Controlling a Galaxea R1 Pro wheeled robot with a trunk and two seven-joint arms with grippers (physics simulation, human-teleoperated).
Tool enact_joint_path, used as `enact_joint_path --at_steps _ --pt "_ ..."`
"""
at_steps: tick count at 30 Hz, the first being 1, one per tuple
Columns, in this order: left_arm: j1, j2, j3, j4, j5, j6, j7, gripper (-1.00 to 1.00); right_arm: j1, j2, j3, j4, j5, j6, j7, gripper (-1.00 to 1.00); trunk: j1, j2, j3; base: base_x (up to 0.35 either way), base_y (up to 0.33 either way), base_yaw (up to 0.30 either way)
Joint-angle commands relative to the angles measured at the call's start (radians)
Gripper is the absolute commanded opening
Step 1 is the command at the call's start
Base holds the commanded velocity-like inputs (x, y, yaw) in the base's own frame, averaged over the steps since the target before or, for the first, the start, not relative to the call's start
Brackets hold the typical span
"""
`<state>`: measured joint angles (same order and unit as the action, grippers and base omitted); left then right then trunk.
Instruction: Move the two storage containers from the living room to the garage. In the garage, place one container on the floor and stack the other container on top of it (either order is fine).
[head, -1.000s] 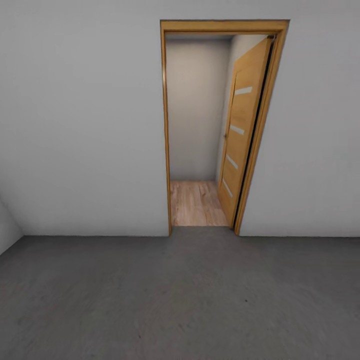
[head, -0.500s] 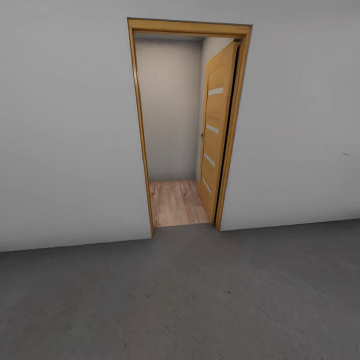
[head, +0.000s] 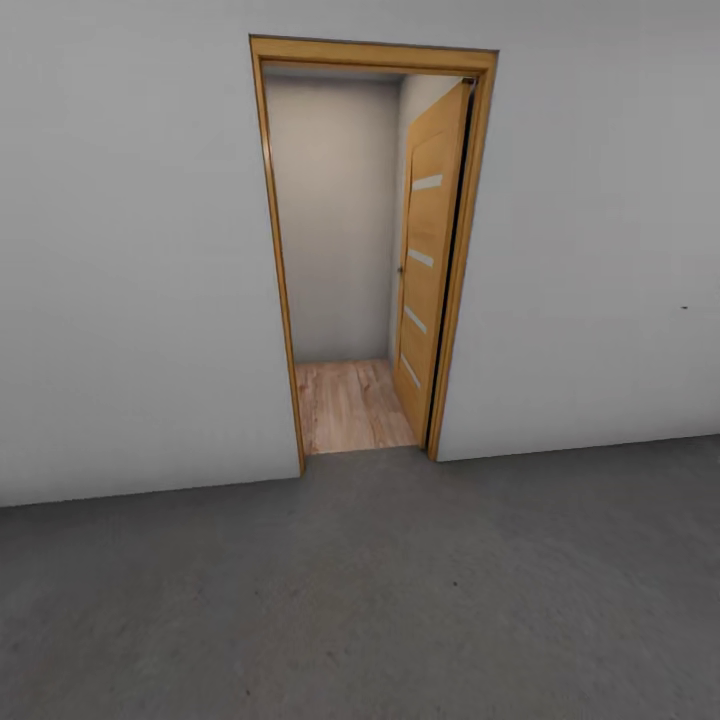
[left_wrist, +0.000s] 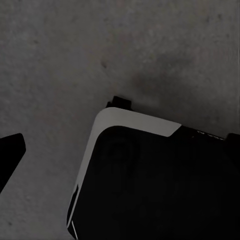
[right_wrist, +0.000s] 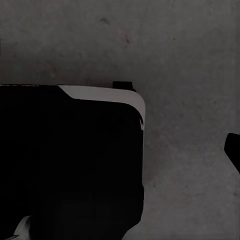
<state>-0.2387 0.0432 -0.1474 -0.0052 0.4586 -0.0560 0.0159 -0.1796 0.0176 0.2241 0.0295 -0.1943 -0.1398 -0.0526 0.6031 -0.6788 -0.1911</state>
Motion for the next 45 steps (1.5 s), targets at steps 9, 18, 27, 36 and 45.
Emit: enact_joint_path --at_steps 9,18,27,36,45 --pt "-0.001 -0.016 -0.009 0.002 0.009 -0.001 0.001 1.0 -0.001 0.0 0.009 0.003 -0.008 -0.007 -0.005 1.0 0.0 -0.001 -0.001 0.001 0.0 0.0" --pt "-0.001 -0.018 -0.013 0.001 0.0 0.011 0.001 1.0 -0.001 0.001 0.009 0.004 -0.009 -0.005 -0.004 1.0 0.0 -0.001 -0.001 0.232 0.0 0.0" --pt "-0.001 -0.018 -0.014 0.001 0.001 0.008 0.003 1.0 -0.001 0.006 0.008 0.004 -0.011 -0.004 -0.003 1.0 0.0 -0.001 -0.001 0.312 0.0 0.0" --pt "-0.001 -0.017 -0.014 0.001 0.009 0.009 0.008 1.0 -0.001 0.003 0.008 0.004 -0.013 -0.002 -0.003 1.0 0.0 -0.001 -0.001 0.316 -0.019 0.0" --pt "-0.001 -0.016 -0.012 0.001 0.011 0.008 0.012 1.0 -0.001 0.006 0.008 0.004 -0.013 -0.001 -0.003 1.0 0.0 -0.001 -0.001 0.316 -0.12 0.0"
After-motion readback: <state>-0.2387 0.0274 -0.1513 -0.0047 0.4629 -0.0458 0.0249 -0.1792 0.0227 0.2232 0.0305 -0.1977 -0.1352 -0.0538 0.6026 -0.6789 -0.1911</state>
